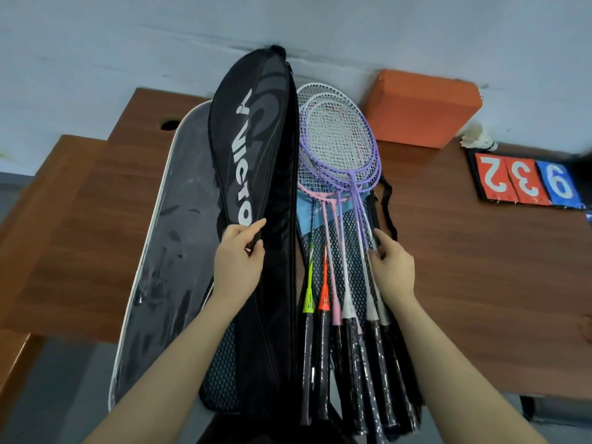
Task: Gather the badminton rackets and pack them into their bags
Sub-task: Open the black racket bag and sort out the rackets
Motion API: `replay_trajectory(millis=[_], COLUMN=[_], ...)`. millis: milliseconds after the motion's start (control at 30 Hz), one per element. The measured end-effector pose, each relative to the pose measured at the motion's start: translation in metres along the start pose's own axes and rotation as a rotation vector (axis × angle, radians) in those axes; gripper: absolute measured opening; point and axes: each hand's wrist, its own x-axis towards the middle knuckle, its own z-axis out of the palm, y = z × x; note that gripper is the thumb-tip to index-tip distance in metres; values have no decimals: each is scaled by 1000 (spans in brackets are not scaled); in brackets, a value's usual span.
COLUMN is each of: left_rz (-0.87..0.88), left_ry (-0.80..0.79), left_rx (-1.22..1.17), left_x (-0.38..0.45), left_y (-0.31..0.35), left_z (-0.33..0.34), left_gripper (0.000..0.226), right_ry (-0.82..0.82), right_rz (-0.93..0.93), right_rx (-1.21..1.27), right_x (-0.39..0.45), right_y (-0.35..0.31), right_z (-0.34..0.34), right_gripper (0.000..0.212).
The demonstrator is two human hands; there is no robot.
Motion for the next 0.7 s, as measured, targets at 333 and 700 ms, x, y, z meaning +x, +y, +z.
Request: replay_trajectory(millis=[333, 700], left_rz=[-23, -12], left_ry=[-11, -34], left_rx=[-6, -10], left_x=[2, 1], left_y=[-5, -12], left_z=[-4, 2], left_gripper=[38, 39], right_ry=[35, 58], right_rz=[-81, 2], right_rx=[228, 83], right_x=[-23, -3], right_y=[-13, -9], right_z=[11, 16], right_gripper=[36, 53])
